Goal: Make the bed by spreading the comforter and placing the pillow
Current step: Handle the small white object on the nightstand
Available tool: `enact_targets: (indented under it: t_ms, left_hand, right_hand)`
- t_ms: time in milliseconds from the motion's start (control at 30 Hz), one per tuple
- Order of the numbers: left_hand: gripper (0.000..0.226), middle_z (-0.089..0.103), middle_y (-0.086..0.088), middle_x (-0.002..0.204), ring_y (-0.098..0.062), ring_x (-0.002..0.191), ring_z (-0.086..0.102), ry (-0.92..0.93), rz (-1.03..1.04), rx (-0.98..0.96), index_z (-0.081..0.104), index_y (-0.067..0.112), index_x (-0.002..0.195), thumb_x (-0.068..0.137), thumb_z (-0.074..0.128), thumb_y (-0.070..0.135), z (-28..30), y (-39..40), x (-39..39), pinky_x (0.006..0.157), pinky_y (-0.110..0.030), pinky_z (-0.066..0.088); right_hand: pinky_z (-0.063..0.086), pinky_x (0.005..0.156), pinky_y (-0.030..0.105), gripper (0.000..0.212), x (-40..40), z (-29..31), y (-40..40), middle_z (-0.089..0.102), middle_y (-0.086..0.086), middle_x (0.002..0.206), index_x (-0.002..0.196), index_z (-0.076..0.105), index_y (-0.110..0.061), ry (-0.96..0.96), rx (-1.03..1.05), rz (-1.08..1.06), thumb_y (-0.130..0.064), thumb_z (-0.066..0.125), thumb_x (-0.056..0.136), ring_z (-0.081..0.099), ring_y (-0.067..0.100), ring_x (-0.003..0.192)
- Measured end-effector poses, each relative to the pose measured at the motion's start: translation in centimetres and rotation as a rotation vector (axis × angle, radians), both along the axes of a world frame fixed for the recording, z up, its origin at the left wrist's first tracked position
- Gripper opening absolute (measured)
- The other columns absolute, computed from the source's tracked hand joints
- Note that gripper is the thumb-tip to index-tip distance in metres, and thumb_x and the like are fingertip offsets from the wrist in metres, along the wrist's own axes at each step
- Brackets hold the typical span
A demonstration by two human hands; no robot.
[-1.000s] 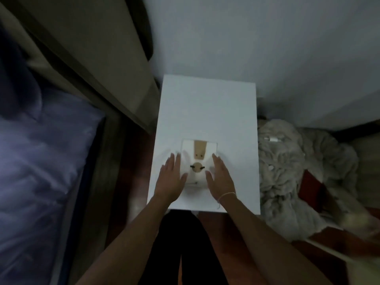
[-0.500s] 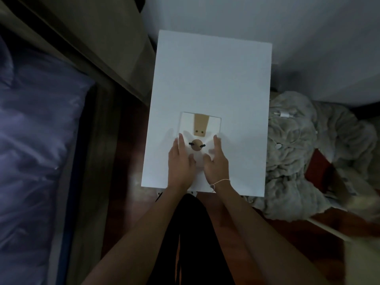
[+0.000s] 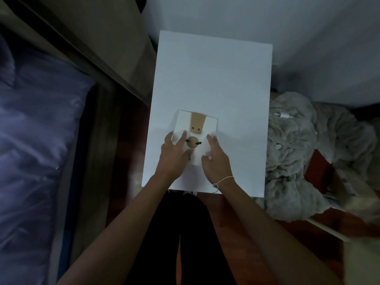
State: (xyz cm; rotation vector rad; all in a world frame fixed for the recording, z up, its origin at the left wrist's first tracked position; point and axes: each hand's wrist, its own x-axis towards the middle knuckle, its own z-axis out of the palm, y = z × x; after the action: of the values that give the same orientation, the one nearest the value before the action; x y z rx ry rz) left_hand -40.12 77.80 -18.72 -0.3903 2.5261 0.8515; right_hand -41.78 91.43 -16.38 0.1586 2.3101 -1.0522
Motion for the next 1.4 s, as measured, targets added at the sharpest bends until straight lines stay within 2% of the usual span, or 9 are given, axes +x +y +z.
enact_targets:
  t_ms: [133,300,400,500,667,867,1033,1233,1400]
  left_hand:
    - [0.071,-0.024,-0.008,0.155,-0.041,0.136,0.016,-0.122,-0.108,0.105,0.006,0.024,0.15,0.093,0.049,0.028,0.9,-0.7,0.0,0.109,-0.047,0.024]
    - [0.092,-0.031,-0.007,0.152,-0.041,0.133,0.021,-0.113,-0.305,0.025,-0.004,0.024,0.15,0.086,0.061,0.024,0.7,-1.5,0.9,0.105,-0.046,0.032]
    - [0.085,-0.017,-0.015,0.156,-0.037,0.118,0.04,0.044,-0.394,-0.157,-0.001,0.015,0.15,0.089,0.059,0.011,-0.1,-1.8,1.4,0.096,-0.044,0.046]
    - [0.083,0.014,-0.018,0.156,-0.036,0.106,0.053,0.215,-0.446,-0.324,0.019,0.008,0.148,0.079,0.064,-0.002,-0.6,-2.4,1.8,0.081,-0.043,0.054]
    - [0.065,0.05,-0.011,0.139,-0.04,0.127,0.045,0.417,-0.465,-0.399,0.049,0.007,0.133,0.071,0.061,-0.01,2.1,-3.0,0.8,0.093,-0.045,0.047]
    - [0.045,0.055,-0.01,0.135,-0.031,0.128,0.047,0.41,-0.511,-0.142,0.055,0.012,0.129,0.086,0.063,0.006,3.7,-5.5,-1.4,0.11,-0.042,0.026]
    - [0.037,0.062,-0.01,0.126,-0.03,0.121,0.054,0.41,-0.487,-0.051,0.062,0.01,0.121,0.084,0.066,0.009,4.2,-6.6,-2.2,0.108,-0.043,0.029]
    - [0.038,0.06,-0.008,0.128,-0.026,0.124,0.052,0.38,-0.465,-0.003,0.062,0.011,0.122,0.084,0.066,0.007,4.9,-7.2,-2.4,0.111,-0.036,0.024]
    - [0.039,0.06,-0.007,0.129,-0.025,0.125,0.052,0.355,-0.487,0.023,0.061,0.013,0.123,0.084,0.065,0.008,5.2,-7.3,-2.4,0.111,-0.035,0.023]
  right_hand:
    - [0.031,0.111,0.031,0.064,-0.3,0.2,0.1,0.015,0.0,0.159,0.148,0.025,-0.016,-0.014,0.001,0.019,-0.003,0.043,0.089,0.039,0.024,0.135]
    - [0.026,0.11,0.025,0.061,-1.0,0.4,0.3,0.02,0.0,0.158,0.148,0.028,-0.016,-0.034,0.015,0.004,-0.004,0.042,0.09,0.034,0.022,0.138]
    - [0.021,0.112,0.023,0.058,-1.1,0.8,0.1,0.021,0.001,0.158,0.147,0.031,-0.015,-0.047,-0.002,0.004,-0.005,0.043,0.09,0.028,0.019,0.142]
    - [0.02,0.113,0.023,0.054,-1.4,1.3,-0.3,0.024,0.003,0.156,0.144,0.036,-0.014,-0.035,-0.014,0.004,-0.007,0.045,0.091,0.026,0.018,0.143]
    - [0.034,0.101,0.02,0.033,-4.6,2.0,0.1,0.059,0.002,0.131,0.122,0.06,-0.017,0.079,0.035,-0.021,-0.023,0.058,0.089,0.051,0.017,0.123]
    - [0.041,0.095,0.026,0.042,-10.1,0.6,-0.1,0.059,-0.002,0.129,0.122,0.059,-0.025,-0.04,0.024,0.184,-0.039,0.067,0.082,0.053,0.016,0.119]
    - [0.041,0.088,0.025,0.054,-11.7,-0.8,-1.4,0.059,-0.004,0.127,0.123,0.056,-0.028,-0.142,0.041,0.323,-0.05,0.07,0.075,0.056,0.015,0.112]
    - [0.043,0.086,0.027,0.059,-13.0,-1.3,-1.9,0.063,-0.004,0.12,0.121,0.057,-0.031,-0.188,0.029,0.351,-0.048,0.077,0.068,0.057,0.015,0.11]
    - [0.038,0.083,0.024,0.08,-14.0,-1.4,-1.7,0.056,0.0,0.116,0.131,0.05,-0.026,-0.265,-0.018,0.312,-0.037,0.086,0.06,0.054,0.017,0.107]
